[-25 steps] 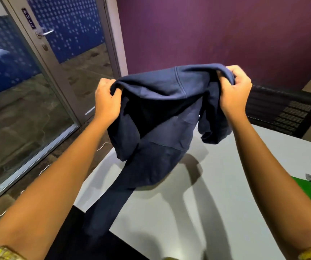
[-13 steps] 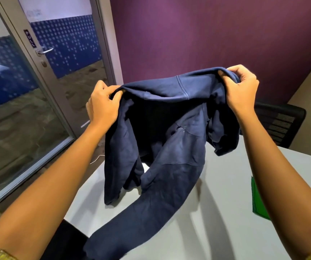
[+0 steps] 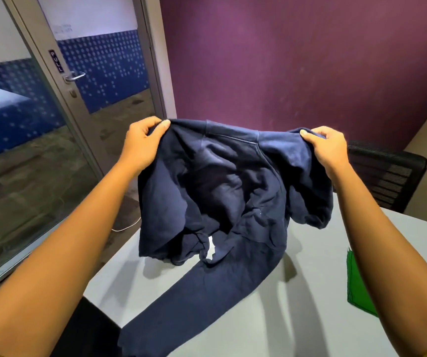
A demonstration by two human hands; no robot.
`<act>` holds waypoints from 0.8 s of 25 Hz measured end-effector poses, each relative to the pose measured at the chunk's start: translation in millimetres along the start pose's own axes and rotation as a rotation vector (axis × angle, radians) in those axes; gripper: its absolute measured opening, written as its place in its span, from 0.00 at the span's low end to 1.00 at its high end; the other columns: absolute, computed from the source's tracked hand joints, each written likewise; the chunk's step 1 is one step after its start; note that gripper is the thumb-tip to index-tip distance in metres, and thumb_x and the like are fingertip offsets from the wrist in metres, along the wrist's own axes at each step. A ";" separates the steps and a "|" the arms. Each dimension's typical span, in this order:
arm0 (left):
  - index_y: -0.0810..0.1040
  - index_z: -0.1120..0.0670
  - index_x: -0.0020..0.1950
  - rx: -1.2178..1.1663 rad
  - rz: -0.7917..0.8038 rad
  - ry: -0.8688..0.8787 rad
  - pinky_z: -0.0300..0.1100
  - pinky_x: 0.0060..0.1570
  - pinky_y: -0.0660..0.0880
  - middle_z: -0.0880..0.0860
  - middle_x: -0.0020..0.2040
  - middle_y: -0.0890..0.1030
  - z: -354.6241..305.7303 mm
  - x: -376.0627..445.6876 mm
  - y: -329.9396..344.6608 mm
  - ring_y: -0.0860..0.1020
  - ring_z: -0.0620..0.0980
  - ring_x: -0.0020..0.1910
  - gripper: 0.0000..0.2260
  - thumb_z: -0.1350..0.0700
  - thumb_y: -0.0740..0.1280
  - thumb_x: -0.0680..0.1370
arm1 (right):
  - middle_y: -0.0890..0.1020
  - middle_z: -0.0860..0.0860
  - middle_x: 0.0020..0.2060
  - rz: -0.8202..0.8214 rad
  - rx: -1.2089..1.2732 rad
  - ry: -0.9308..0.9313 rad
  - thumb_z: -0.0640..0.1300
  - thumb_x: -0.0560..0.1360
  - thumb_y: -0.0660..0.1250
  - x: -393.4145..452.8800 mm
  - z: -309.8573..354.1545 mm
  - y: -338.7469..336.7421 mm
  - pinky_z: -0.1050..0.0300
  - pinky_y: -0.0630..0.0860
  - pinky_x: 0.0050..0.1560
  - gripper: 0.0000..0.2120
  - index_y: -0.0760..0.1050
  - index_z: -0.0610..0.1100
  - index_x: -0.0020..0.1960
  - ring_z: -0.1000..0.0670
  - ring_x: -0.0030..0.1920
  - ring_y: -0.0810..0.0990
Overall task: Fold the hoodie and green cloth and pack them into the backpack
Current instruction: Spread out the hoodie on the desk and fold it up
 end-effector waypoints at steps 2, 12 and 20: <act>0.82 0.56 0.46 0.009 0.206 -0.028 0.39 0.43 0.74 0.54 0.45 0.83 -1.0 -6.2 12.0 0.78 0.43 0.40 0.13 0.49 0.64 0.82 | 0.81 0.49 0.43 0.013 -0.008 0.055 0.49 0.75 0.71 1.8 -18.0 0.3 0.57 0.72 0.42 0.11 0.81 0.41 0.49 0.51 0.43 0.76; 0.82 0.56 0.43 0.715 0.711 -0.204 0.47 0.37 0.74 0.53 0.40 0.84 28.4 -33.0 25.3 0.80 0.55 0.37 0.20 0.45 0.82 0.63 | 0.83 0.42 0.54 -0.086 -0.152 0.123 0.47 0.77 0.67 -0.9 -63.5 -15.1 0.56 0.69 0.48 0.11 0.80 0.40 0.54 0.45 0.50 0.78; 0.82 0.52 0.60 0.812 -0.160 -0.422 0.56 0.55 0.76 0.63 0.58 0.80 32.6 -10.3 -54.5 0.78 0.67 0.57 0.15 0.59 0.67 0.74 | 0.67 0.45 0.33 -0.259 -0.236 0.036 0.52 0.78 0.59 20.5 -10.2 -31.3 0.53 0.61 0.39 0.18 0.64 0.45 0.32 0.46 0.37 0.65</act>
Point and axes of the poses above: each hand's wrist, its own x-axis towards the middle knuckle, its own y-axis out of the palm, z = x × y, the point moved 6 cm from there along x, towards the middle knuckle
